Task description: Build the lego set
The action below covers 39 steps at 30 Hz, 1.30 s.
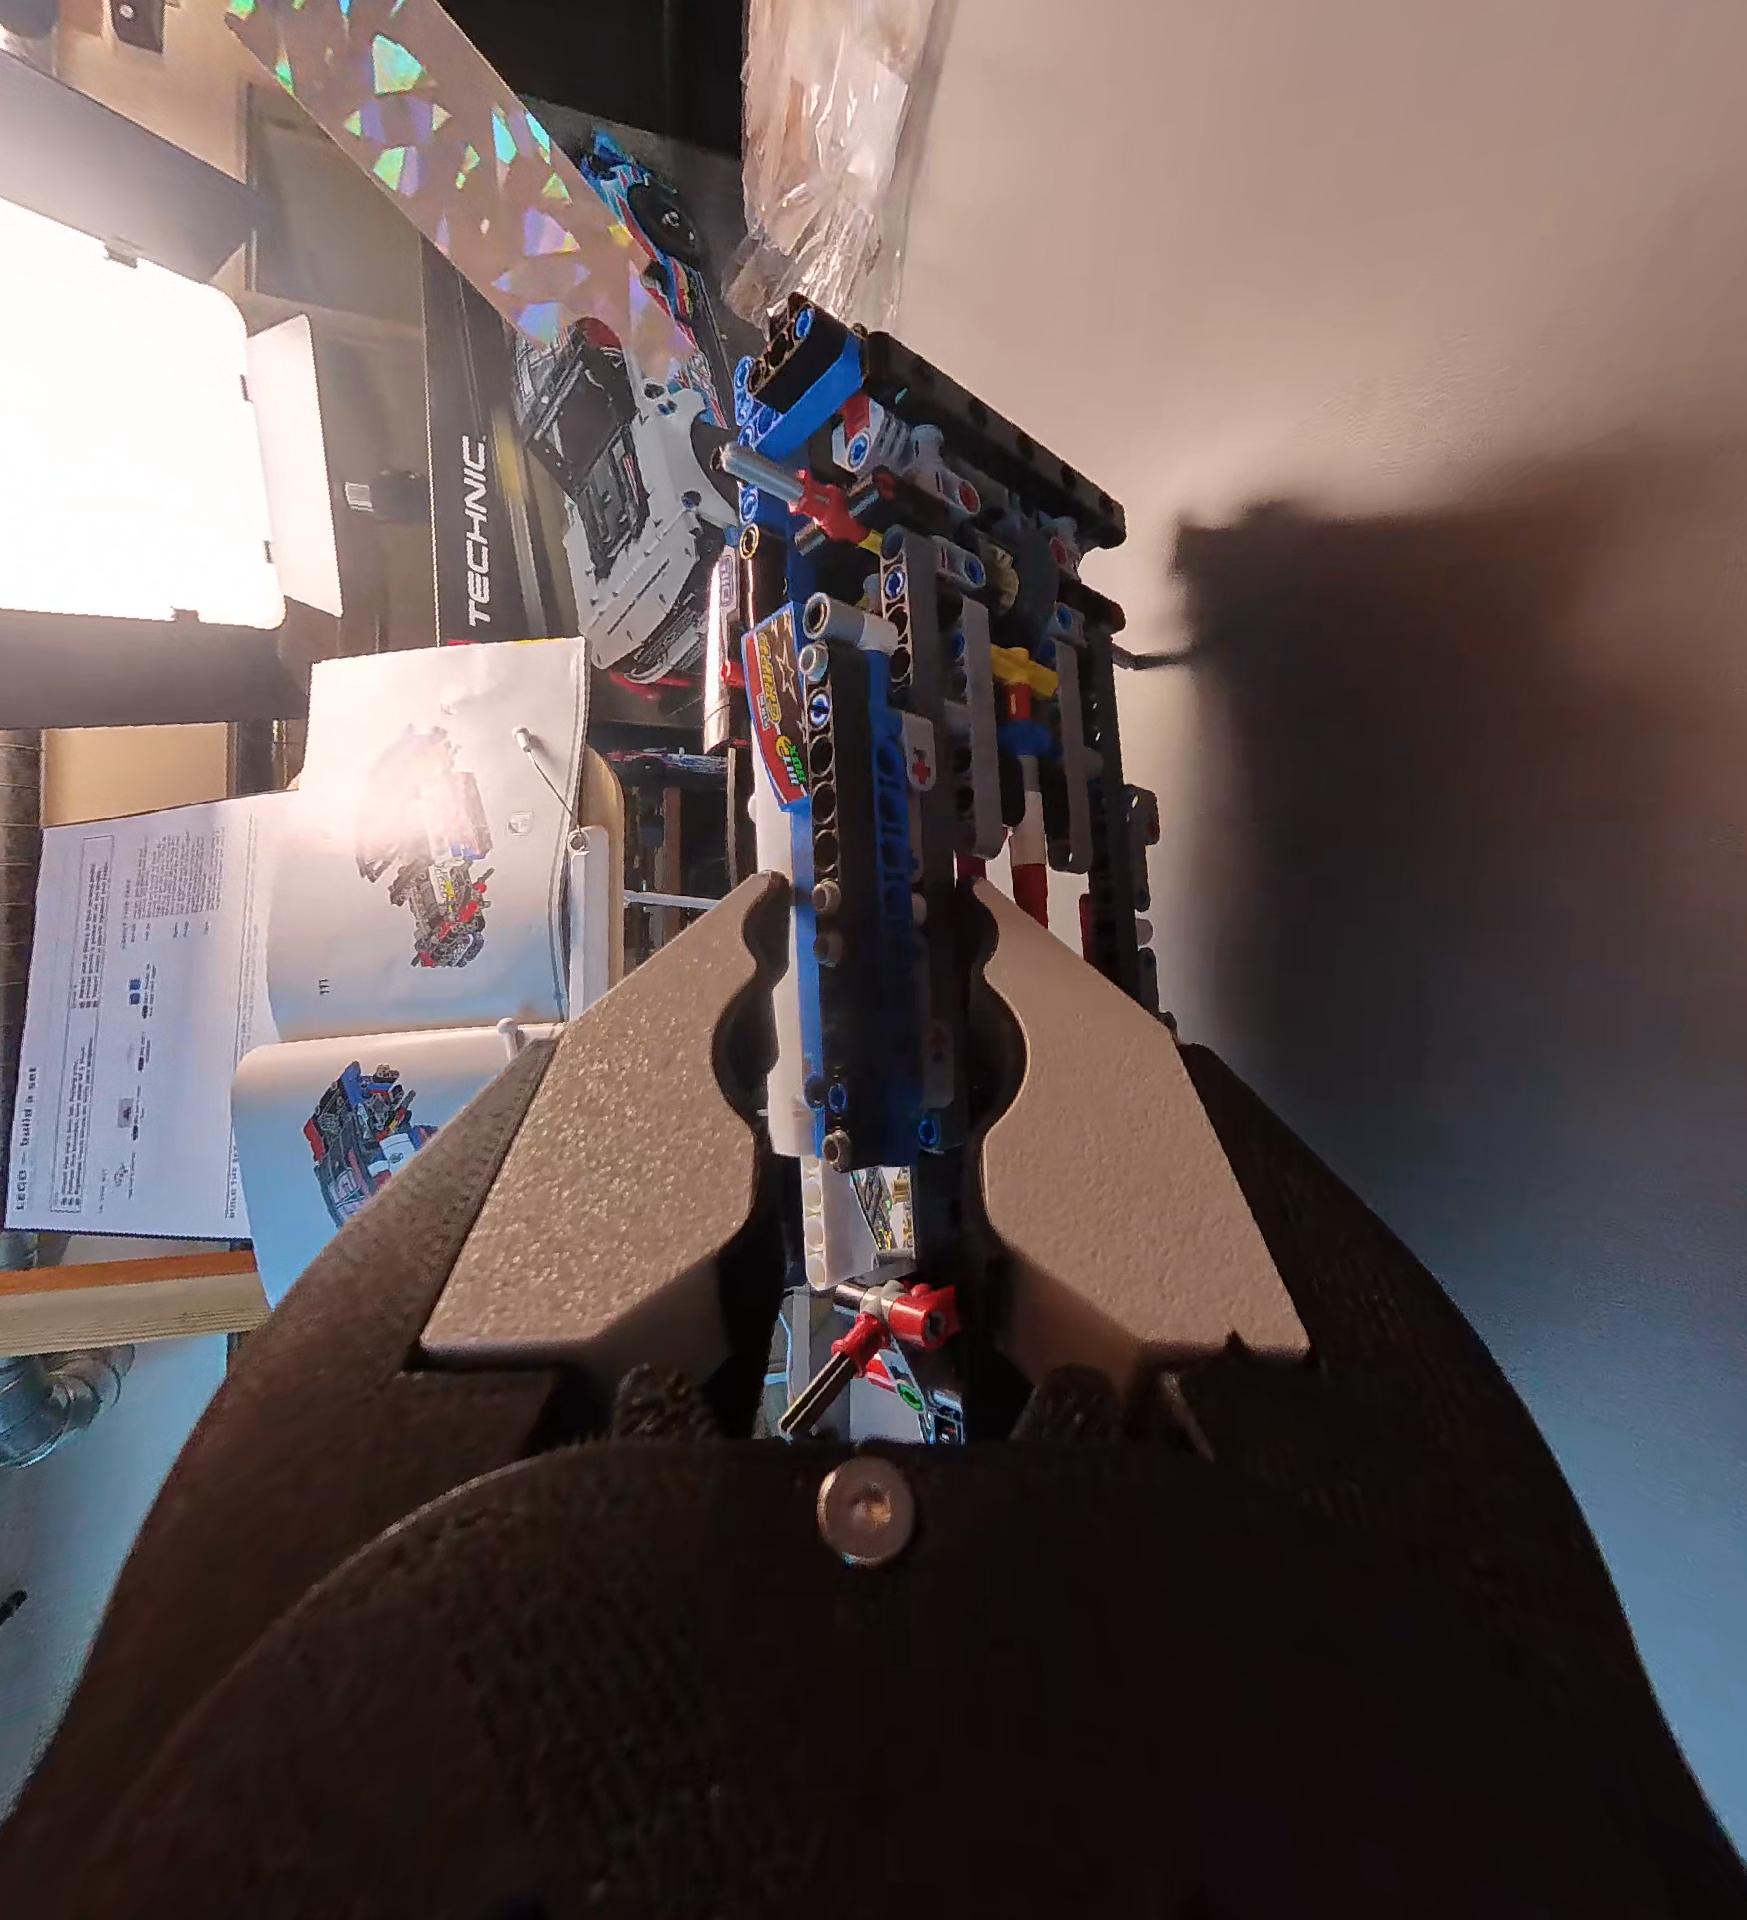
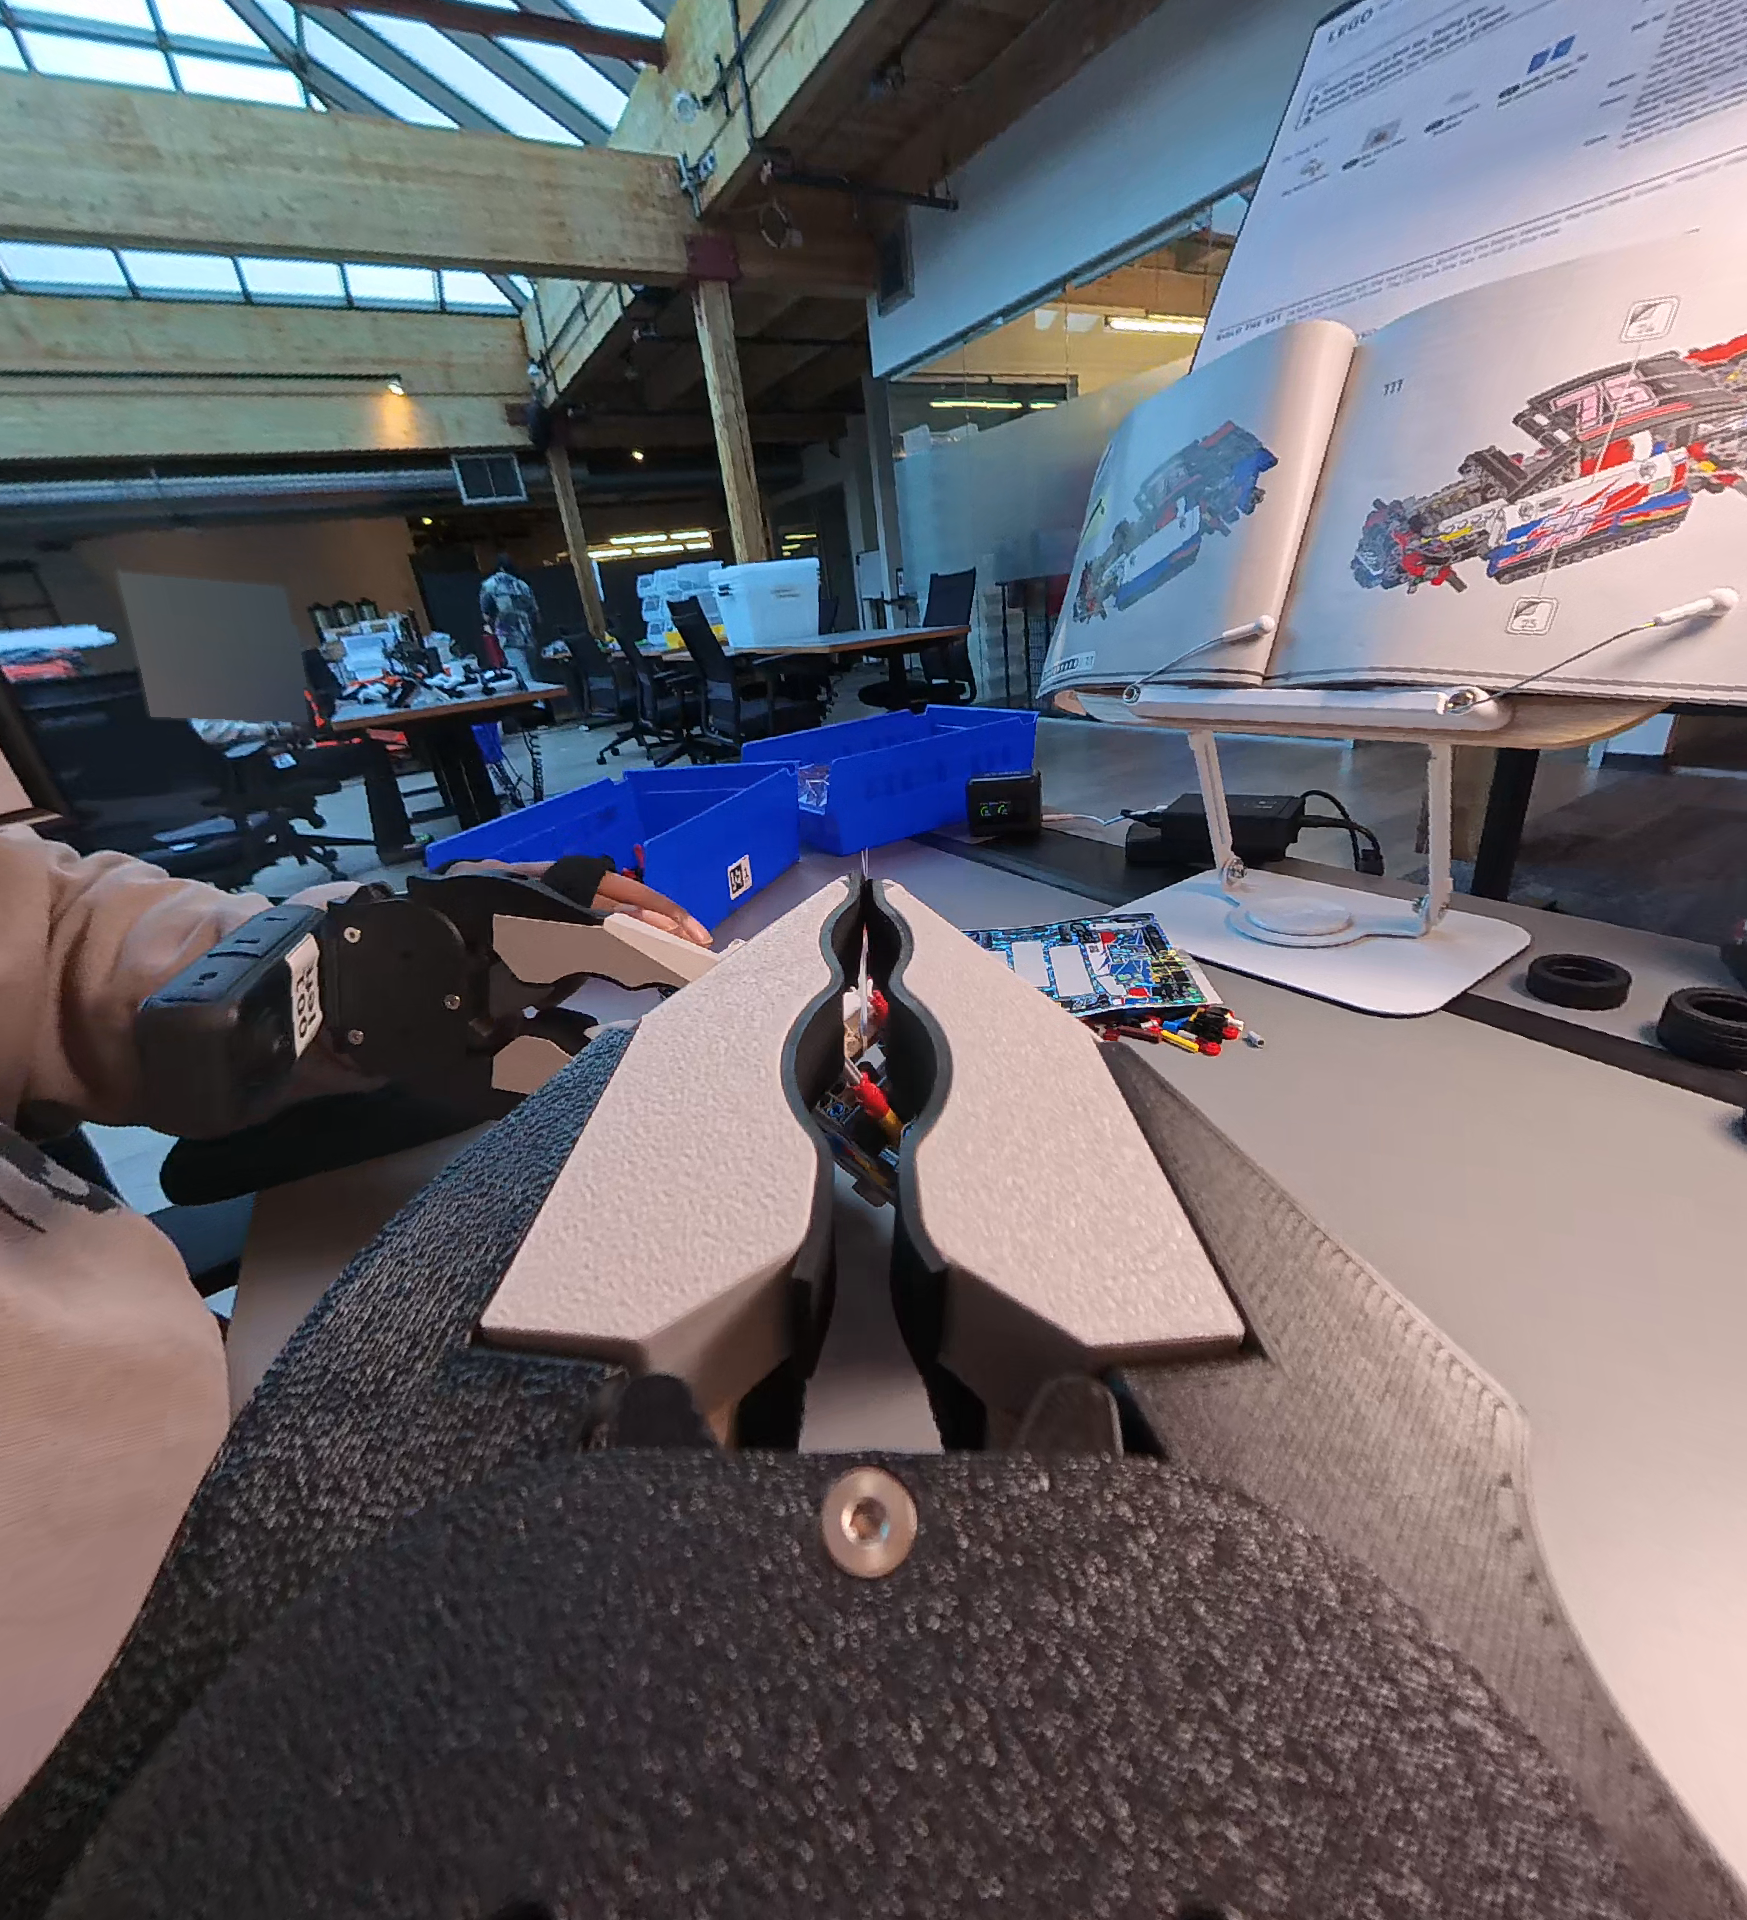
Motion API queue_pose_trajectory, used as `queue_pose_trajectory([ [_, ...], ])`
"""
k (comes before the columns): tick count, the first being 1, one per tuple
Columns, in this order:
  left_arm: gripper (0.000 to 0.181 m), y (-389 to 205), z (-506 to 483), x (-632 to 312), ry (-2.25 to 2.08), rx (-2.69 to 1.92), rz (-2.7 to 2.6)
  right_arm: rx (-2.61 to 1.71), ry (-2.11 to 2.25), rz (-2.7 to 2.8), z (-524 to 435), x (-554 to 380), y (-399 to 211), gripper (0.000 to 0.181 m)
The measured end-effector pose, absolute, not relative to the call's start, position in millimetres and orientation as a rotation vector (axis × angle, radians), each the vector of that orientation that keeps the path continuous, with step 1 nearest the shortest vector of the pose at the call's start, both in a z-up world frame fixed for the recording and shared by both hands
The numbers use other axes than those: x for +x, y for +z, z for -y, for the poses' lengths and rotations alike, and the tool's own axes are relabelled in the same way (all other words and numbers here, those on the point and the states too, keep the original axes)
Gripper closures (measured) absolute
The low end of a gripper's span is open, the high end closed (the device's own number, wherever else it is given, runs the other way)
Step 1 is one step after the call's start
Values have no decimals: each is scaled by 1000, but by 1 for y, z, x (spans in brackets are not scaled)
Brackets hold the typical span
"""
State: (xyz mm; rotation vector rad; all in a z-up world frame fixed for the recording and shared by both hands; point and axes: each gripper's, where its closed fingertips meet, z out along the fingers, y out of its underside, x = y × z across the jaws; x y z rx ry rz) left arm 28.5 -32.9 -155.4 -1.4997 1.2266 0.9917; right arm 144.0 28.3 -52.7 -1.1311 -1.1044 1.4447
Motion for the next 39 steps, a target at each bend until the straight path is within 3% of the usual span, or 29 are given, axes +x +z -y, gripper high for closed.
queue_pose_trajectory([
  [5, 152, -151, 27, 24, 871, -1579, -1205, -1128, 1442, 1107, -28, 143, -50, 181],
  [13, 154, -154, 13, 12, 328, -2019, -995, -1120, 1455, 1106, -30, 138, -46, 181],
  [24, 153, -161, 24, 35, 42, -2041, -890, -1134, 1478, 1108, -33, 133, -49, 181],
  [35, 131, -148, 29, 33, -152, -2023, -767, -1156, 1471, 1160, -29, 118, -54, 181],
  [39, 134, -151, 32, 14, -249, -2090, -666, -1164, 1473, 1174, -30, 111, -56, 181],
])
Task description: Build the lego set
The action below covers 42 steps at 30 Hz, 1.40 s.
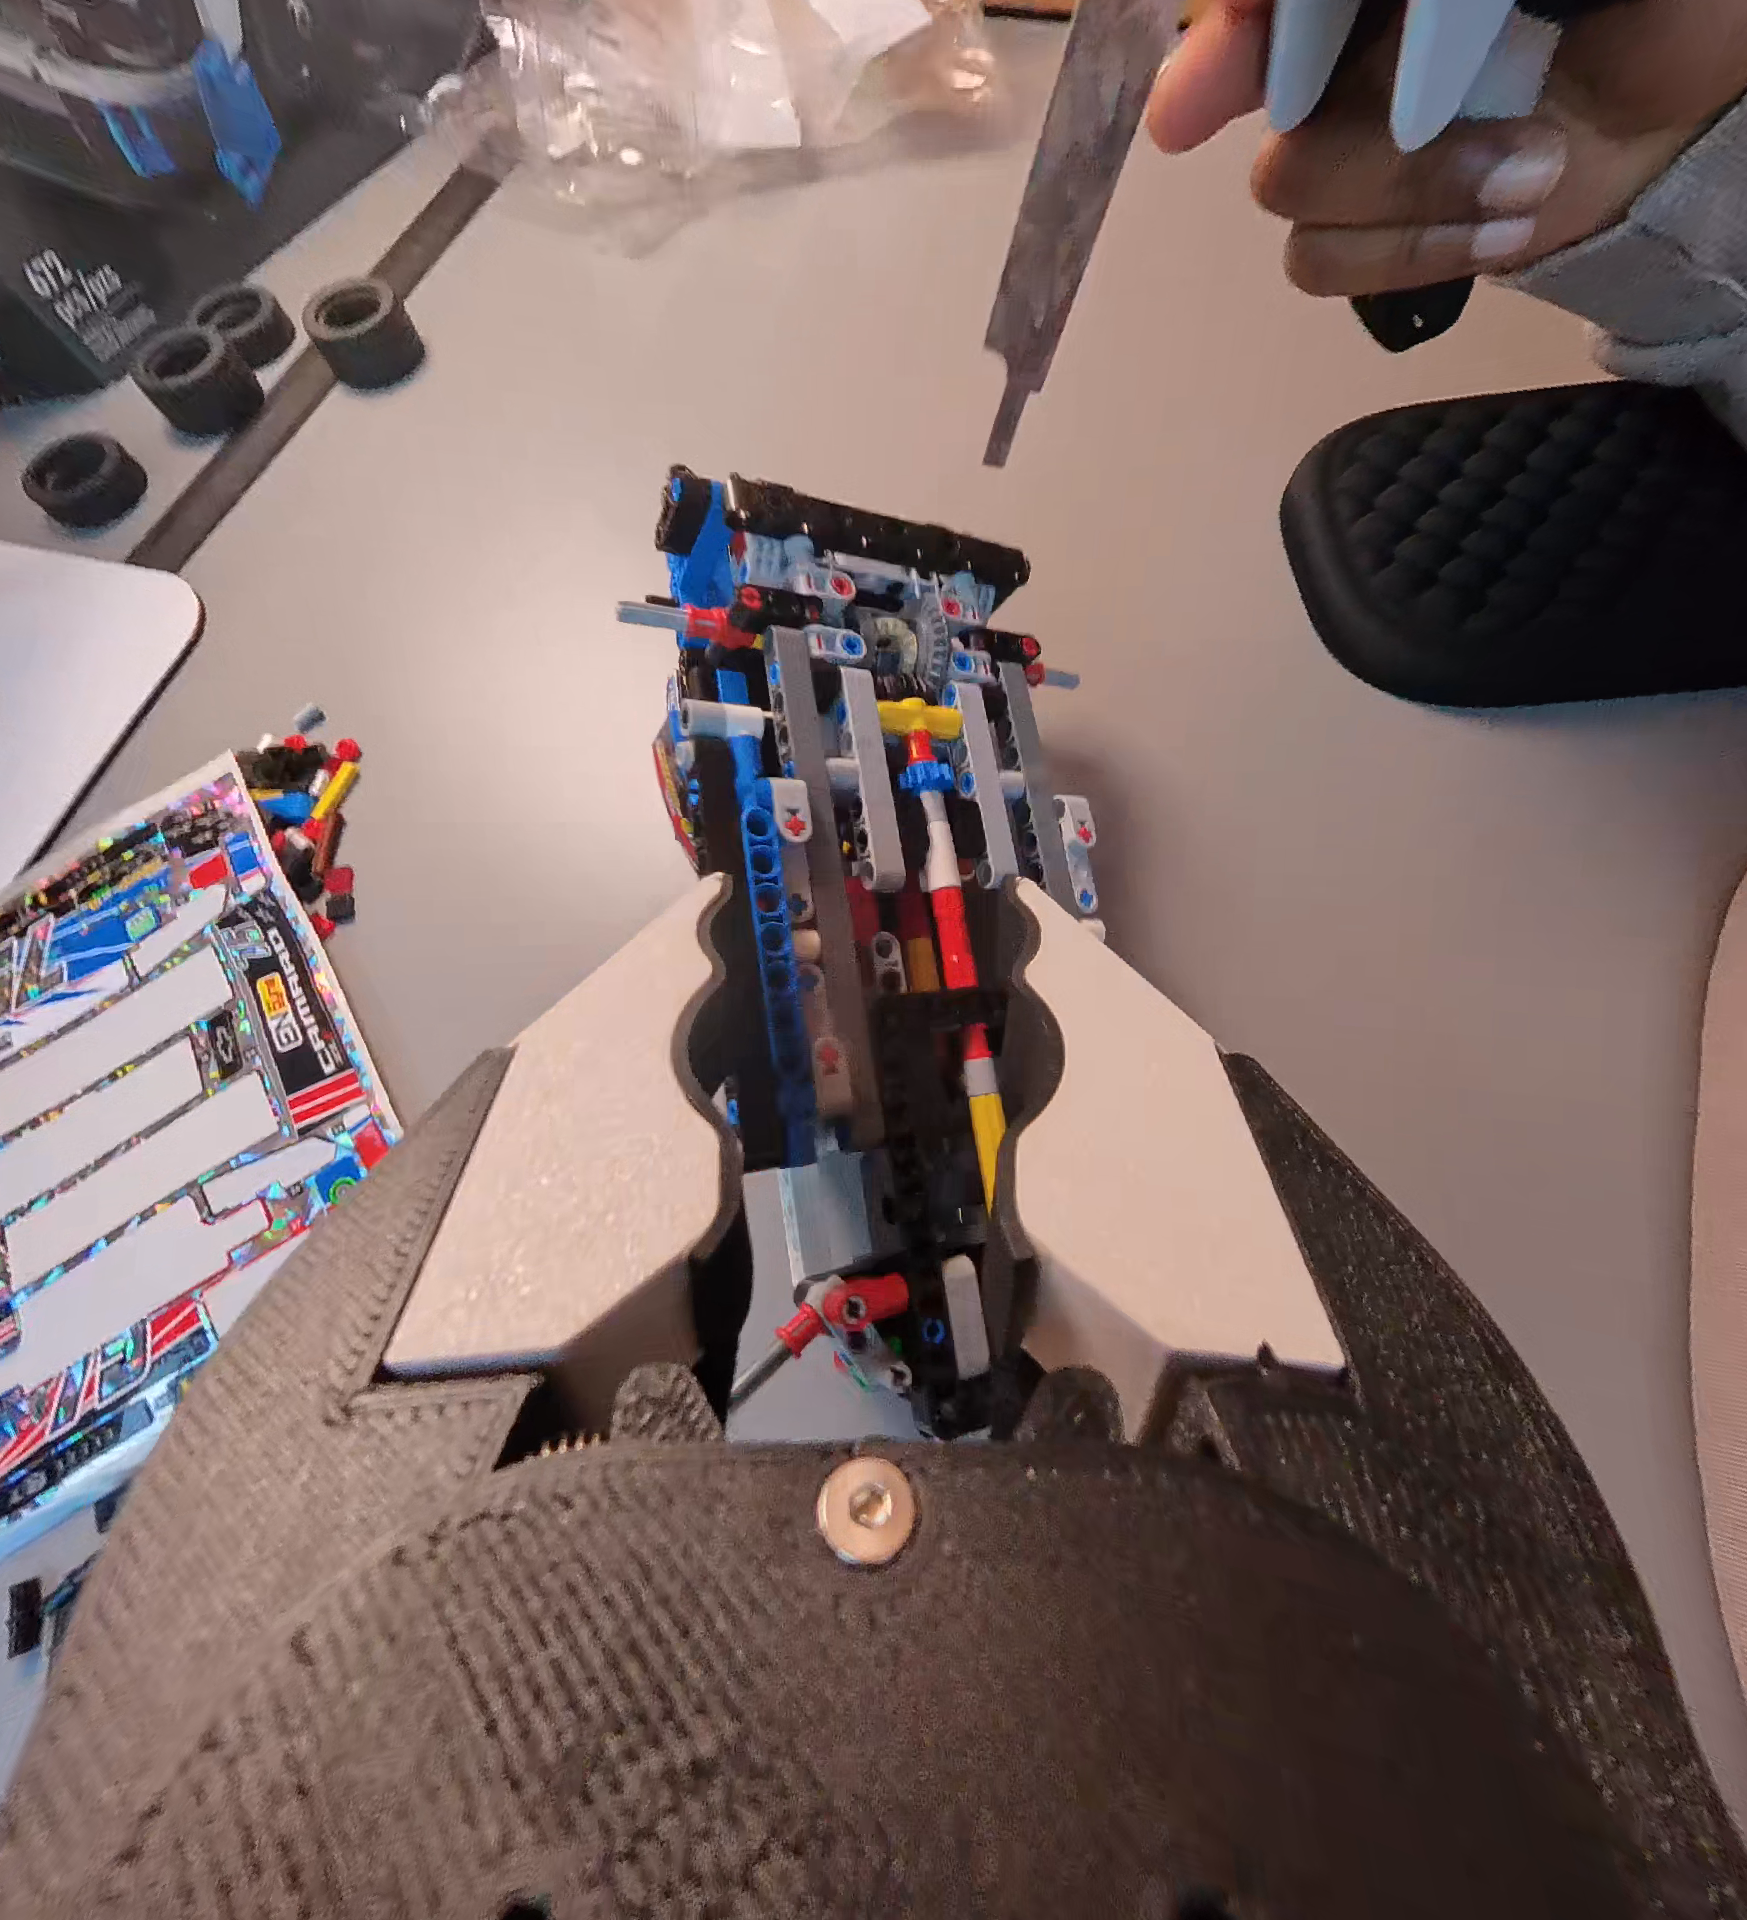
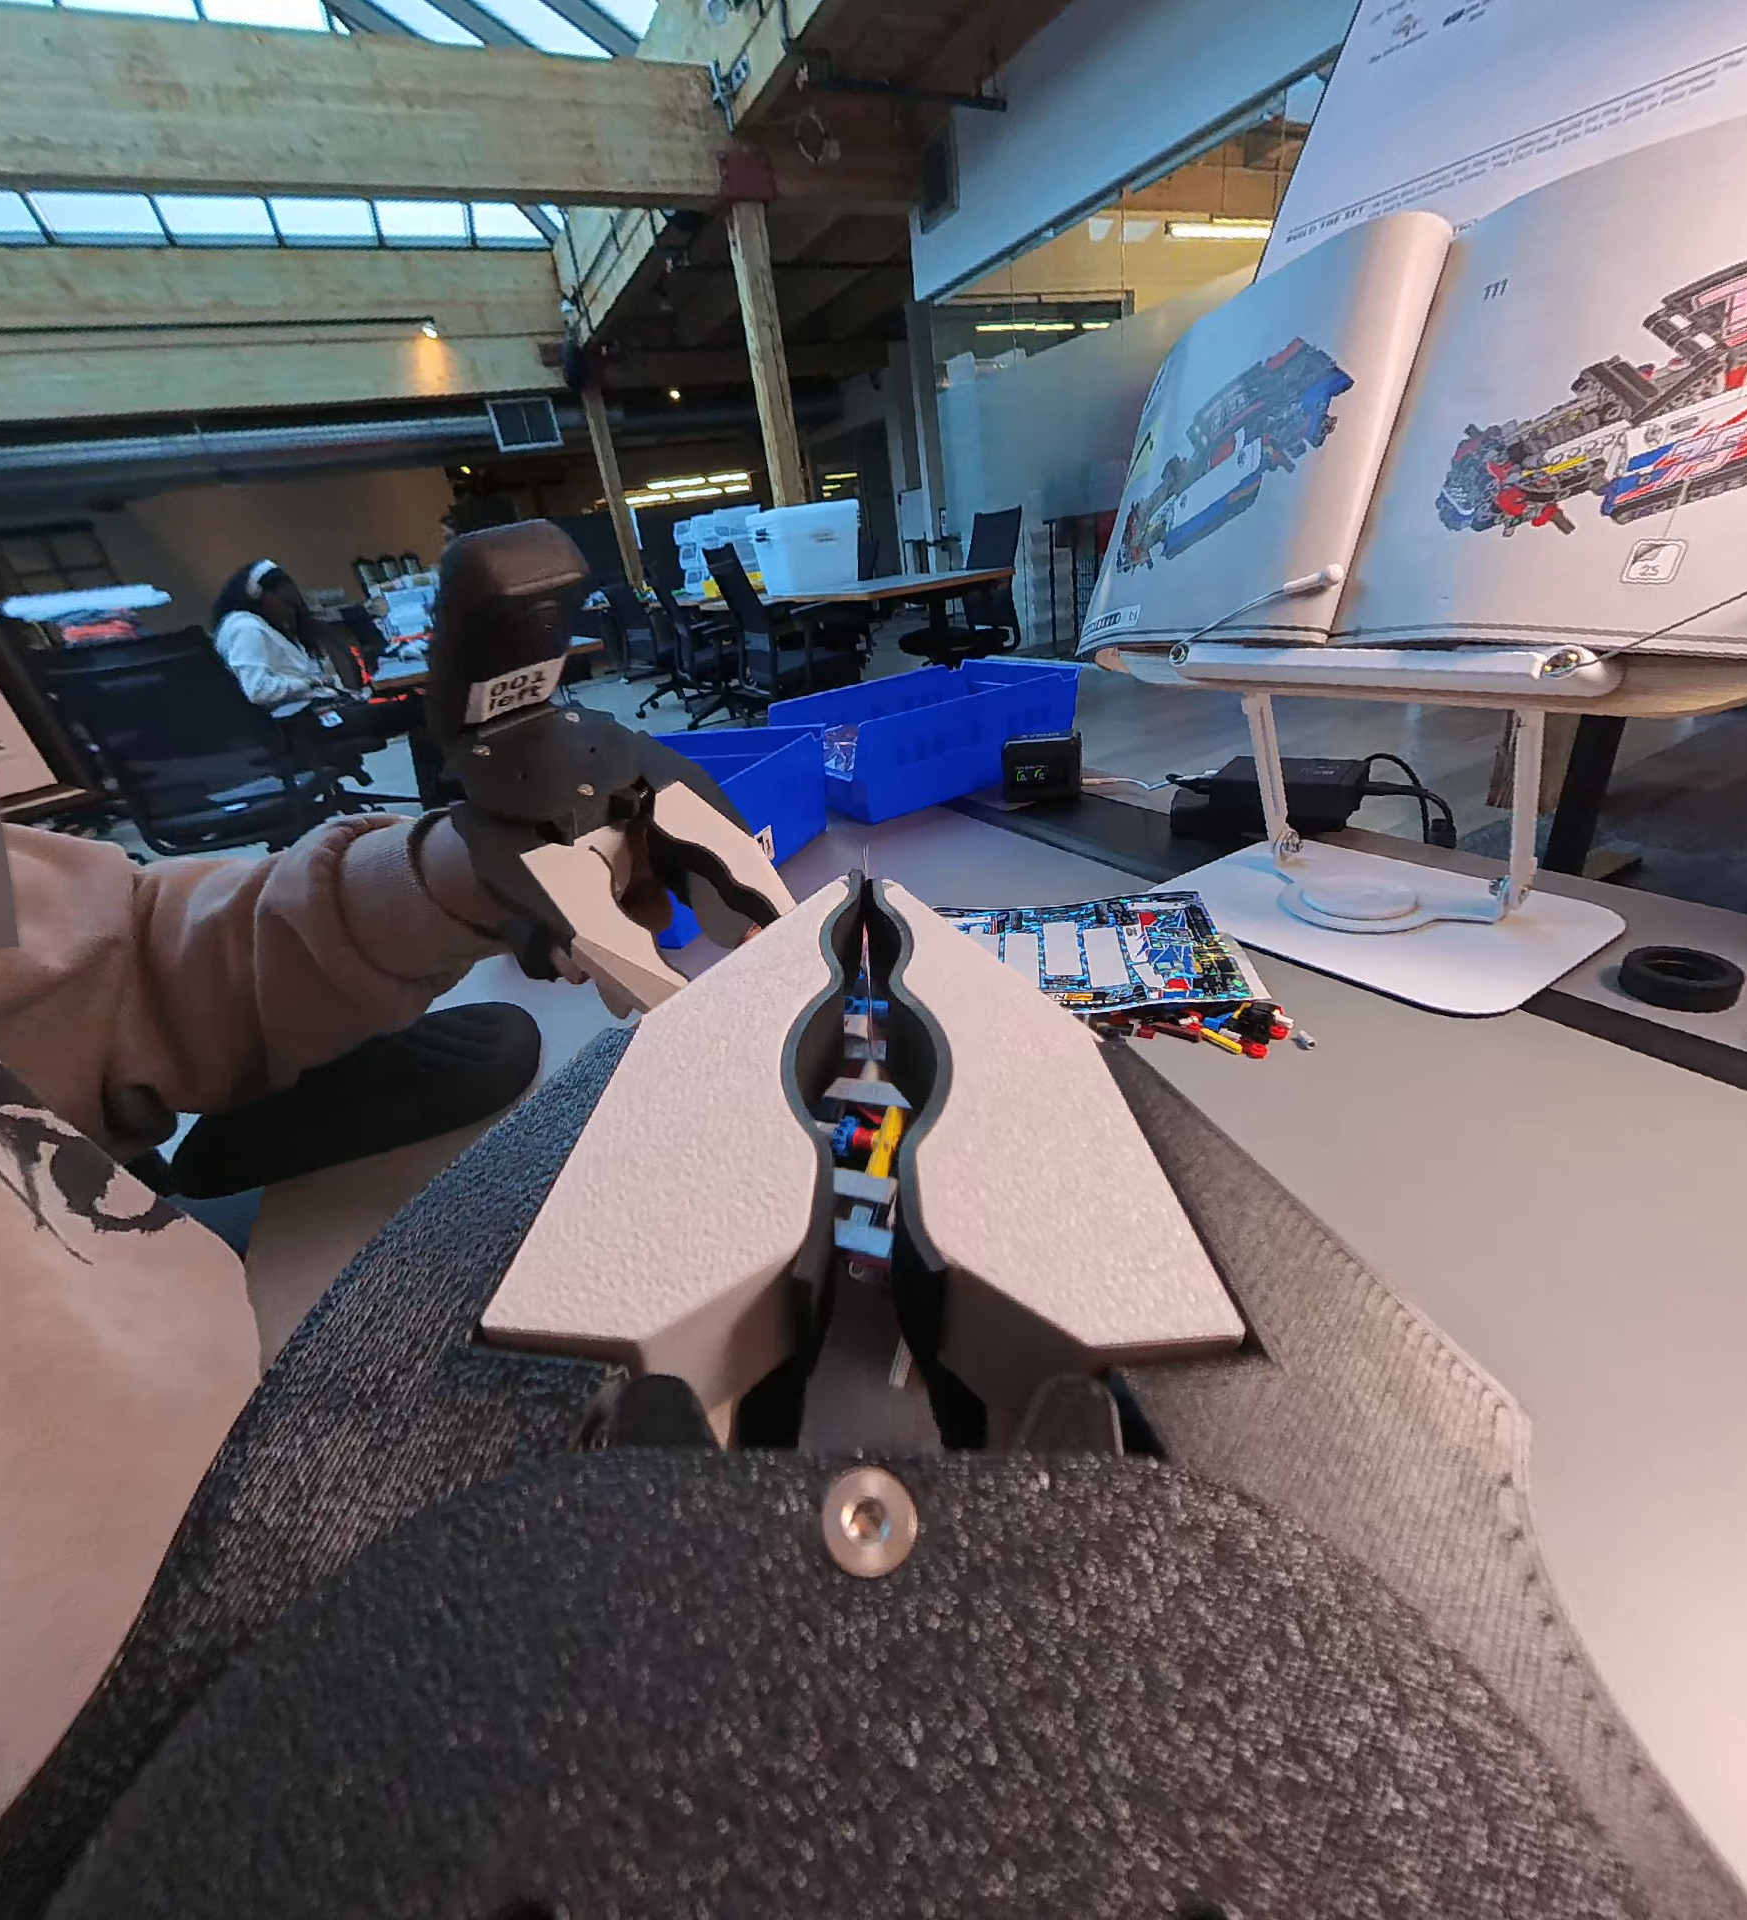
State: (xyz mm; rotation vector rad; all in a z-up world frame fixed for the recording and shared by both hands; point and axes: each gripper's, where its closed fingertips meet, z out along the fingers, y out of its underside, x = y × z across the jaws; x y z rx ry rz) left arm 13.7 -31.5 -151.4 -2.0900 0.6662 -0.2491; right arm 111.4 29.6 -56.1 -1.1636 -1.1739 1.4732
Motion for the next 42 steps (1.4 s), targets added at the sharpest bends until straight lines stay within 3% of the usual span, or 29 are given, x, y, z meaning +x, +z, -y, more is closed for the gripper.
queue_pose_trajectory([
  [8, 135, -156, 21, -29, -254, -2126, -531, -1178, 1476, 1197, -29, 99, -60, 181],
  [15, 103, -171, 3, -71, -551, -2249, -302, -1190, 1497, 1194, -30, 96, -62, 181],
  [19, 114, -196, 7, -62, -948, -2372, -247, -1173, 1500, 1204, -27, 93, -60, 181],
  [21, 132, -197, 10, -53, -1093, -2356, -236, -1170, 1495, 1209, -27, 94, -59, 181],
  [23, 133, -198, 10, -49, -1133, -2343, -227, -1171, 1498, 1200, -29, 96, -59, 181],
  [30, 140, -182, 12, -43, -804, -2243, -407, -1175, 1516, 1180, -34, 97, -60, 181],
  [32, 154, -173, 13, -41, -590, -2192, -543, -1174, 1510, 1184, -34, 97, -60, 181],
  [42, 160, -154, 36, -6, 50, -1938, -981, -1158, 1494, 1165, -34, 102, -55, 181],
])
